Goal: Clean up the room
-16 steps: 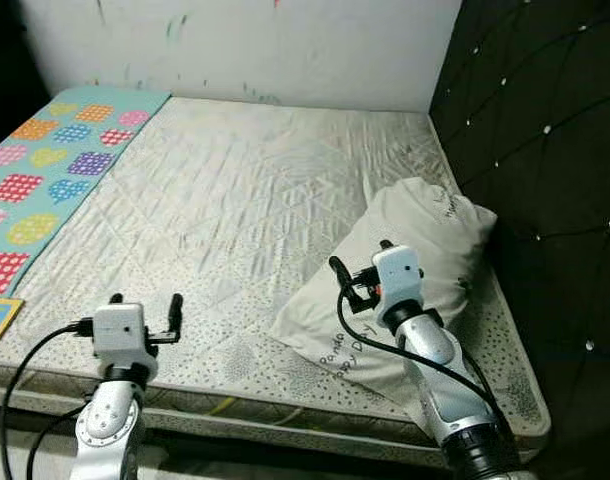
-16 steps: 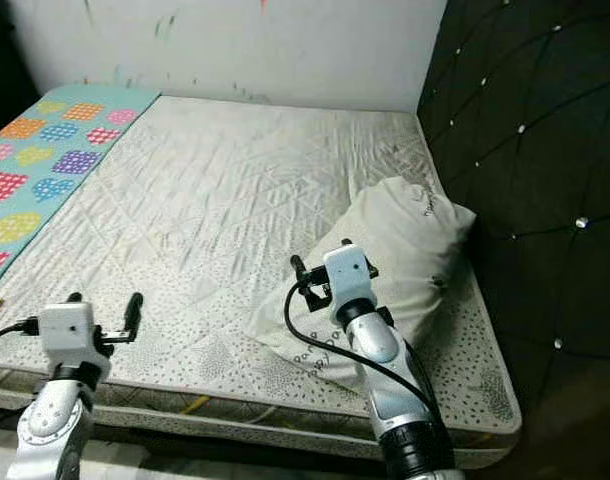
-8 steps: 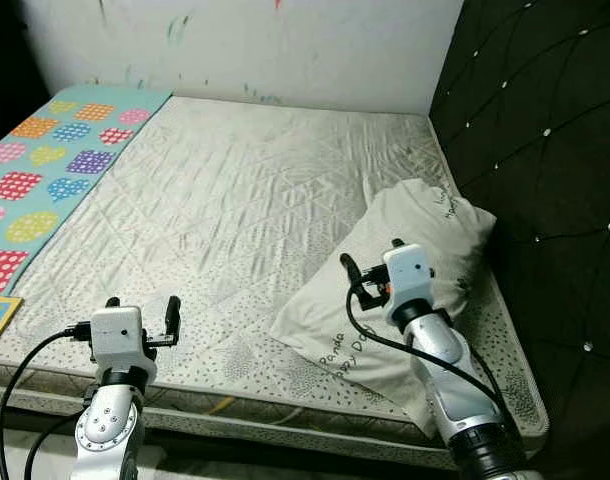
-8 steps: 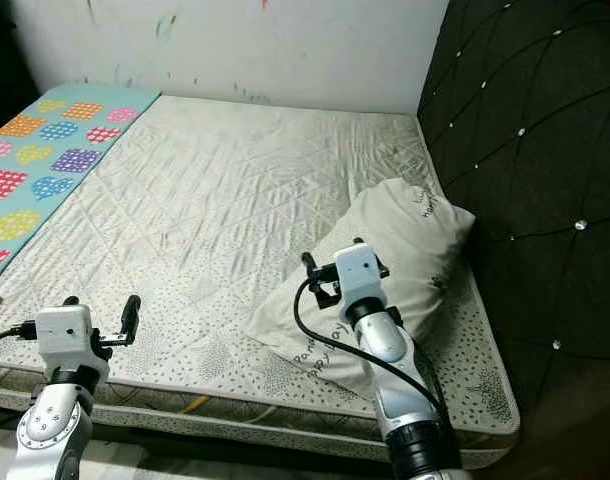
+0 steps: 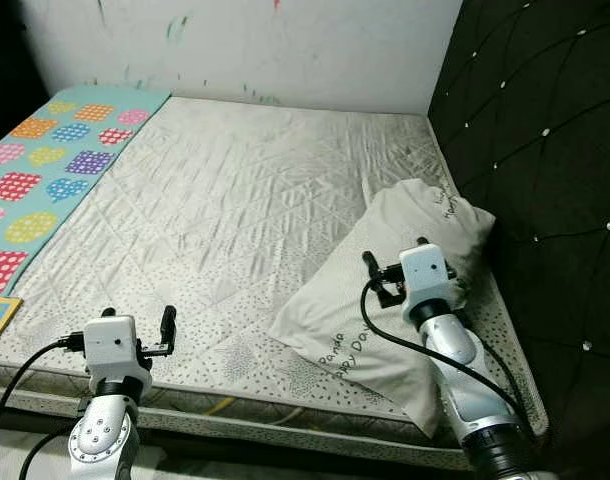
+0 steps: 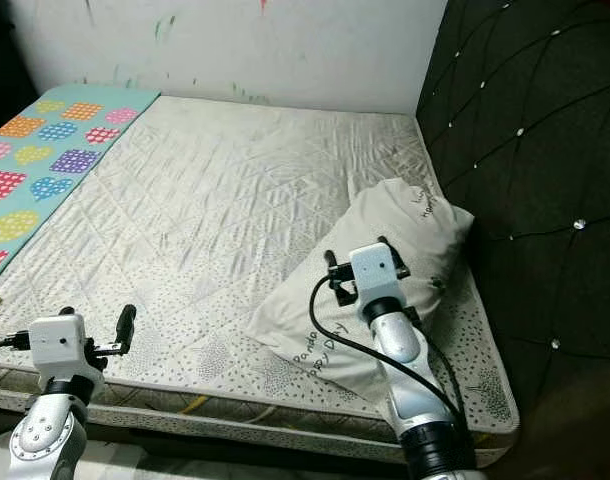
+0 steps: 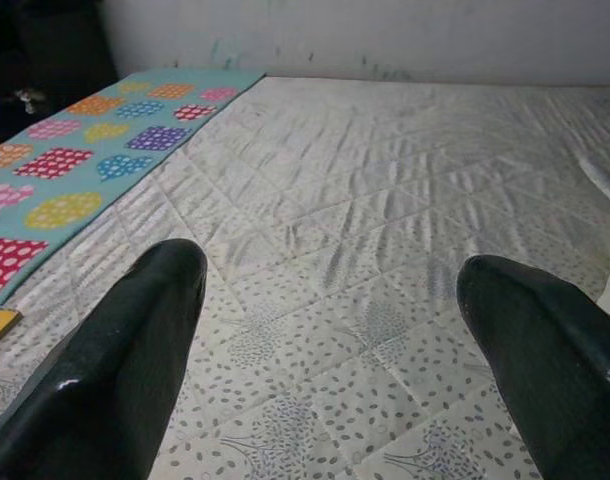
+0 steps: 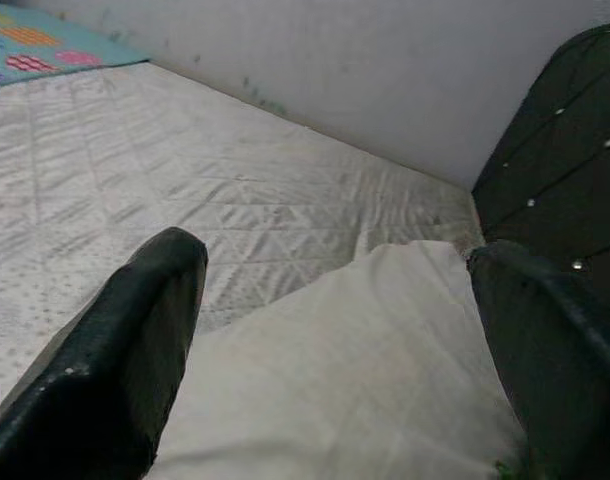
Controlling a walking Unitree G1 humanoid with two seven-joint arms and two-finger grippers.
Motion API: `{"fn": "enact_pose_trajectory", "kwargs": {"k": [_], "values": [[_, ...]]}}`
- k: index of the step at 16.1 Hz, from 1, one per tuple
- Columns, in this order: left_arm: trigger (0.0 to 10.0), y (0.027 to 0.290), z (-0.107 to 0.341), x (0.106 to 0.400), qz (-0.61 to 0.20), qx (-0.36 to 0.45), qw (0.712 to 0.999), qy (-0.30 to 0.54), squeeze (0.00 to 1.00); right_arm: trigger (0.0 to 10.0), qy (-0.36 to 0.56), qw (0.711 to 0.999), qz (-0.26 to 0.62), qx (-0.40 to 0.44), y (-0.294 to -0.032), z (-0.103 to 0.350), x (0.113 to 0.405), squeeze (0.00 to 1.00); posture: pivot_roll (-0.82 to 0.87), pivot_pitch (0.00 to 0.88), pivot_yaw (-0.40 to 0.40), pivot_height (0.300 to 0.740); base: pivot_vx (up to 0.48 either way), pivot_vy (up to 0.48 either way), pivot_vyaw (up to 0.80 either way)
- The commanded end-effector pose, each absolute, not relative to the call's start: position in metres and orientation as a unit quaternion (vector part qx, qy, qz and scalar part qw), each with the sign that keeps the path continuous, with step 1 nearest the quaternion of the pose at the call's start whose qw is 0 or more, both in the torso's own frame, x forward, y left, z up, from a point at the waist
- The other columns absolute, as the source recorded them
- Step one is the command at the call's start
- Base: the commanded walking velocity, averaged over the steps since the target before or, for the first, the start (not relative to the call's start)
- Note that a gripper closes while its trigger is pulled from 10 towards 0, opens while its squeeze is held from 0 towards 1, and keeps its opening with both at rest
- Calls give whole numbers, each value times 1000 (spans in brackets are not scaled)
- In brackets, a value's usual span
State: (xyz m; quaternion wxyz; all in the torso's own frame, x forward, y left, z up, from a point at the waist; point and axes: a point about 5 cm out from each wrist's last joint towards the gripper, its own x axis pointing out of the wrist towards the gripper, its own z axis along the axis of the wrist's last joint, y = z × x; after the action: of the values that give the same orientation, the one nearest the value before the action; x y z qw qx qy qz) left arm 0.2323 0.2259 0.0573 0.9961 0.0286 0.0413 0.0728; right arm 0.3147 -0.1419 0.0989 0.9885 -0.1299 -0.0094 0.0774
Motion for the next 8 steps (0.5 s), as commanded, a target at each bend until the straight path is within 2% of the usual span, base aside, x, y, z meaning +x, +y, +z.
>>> {"fn": "enact_pose_trajectory", "kwargs": {"k": [1, 5, 8], "values": [[10000, 228, 60, 232, 76, 32, 996, 41, 0, 10000, -5, 989, 65, -132, -147, 99, 316, 0, -95, 0, -28, 740, 0, 0, 0], [10000, 225, 65, 233, 71, 22, 997, 35, 0, 10000, 16, 989, 72, -131, -148, 93, 314, 0, -95, 0, -29, 740, 0, 0, 0], [10000, 210, 90, 229, 36, 23, 999, -1, 0, 10000, 2, 991, 67, -119, -157, 105, 307, 0, -92, 0, -28, 740, 0, 0, 0]]}}
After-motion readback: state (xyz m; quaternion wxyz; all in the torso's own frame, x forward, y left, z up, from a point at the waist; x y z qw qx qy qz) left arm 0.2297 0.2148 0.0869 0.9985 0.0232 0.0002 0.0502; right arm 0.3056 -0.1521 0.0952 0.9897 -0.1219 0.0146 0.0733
